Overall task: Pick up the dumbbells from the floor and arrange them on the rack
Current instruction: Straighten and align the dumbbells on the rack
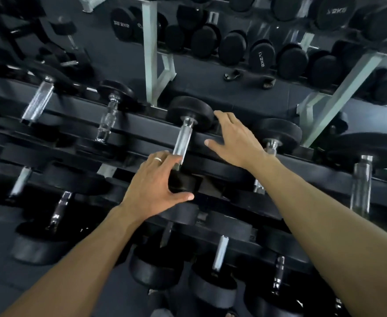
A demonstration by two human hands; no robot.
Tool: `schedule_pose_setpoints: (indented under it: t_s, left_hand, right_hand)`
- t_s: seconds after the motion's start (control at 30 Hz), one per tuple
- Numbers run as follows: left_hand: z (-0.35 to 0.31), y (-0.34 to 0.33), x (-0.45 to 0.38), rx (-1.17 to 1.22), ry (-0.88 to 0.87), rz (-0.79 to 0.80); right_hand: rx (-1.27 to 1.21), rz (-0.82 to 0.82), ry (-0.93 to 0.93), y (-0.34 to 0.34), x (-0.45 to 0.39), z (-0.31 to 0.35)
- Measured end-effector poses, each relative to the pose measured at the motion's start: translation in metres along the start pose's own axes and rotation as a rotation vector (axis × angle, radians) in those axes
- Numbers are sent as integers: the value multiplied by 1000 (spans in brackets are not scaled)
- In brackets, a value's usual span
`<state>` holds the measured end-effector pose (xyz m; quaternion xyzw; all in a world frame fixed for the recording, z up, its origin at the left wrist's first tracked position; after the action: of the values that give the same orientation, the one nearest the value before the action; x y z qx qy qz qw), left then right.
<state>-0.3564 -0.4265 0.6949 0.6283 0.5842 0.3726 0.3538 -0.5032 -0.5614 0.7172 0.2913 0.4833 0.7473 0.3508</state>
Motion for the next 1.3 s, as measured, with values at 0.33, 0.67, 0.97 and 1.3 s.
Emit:
schedule_pose_setpoints:
  t_s: [0.33, 0.67, 0.97, 1.3]
  left_hand:
    - [50, -7, -14, 45, -83, 141]
    - [47, -4, -16, 20, -109, 166]
    - [76, 20, 7, -35, 10, 182]
    - [173, 96, 11, -102, 1, -124]
  right_hand:
    - [24, 18, -100, 3, -63, 23]
    - [0, 11, -119, 4, -68, 20]
    - [51, -26, 59, 5, -82, 88]
    - [-24, 50, 35, -39, -133, 163]
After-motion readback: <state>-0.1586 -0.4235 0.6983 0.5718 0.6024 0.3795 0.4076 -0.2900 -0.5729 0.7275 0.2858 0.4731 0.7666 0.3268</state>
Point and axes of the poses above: each hand's wrist, its own x-axis away from the middle knuckle, its own y-axis out of the back of the hand, z = x × y, the point moved 6 cm from there along -x, towards the middle knuckle, and after that the axes turned 6 degrees about z, right-handed, at the moved point
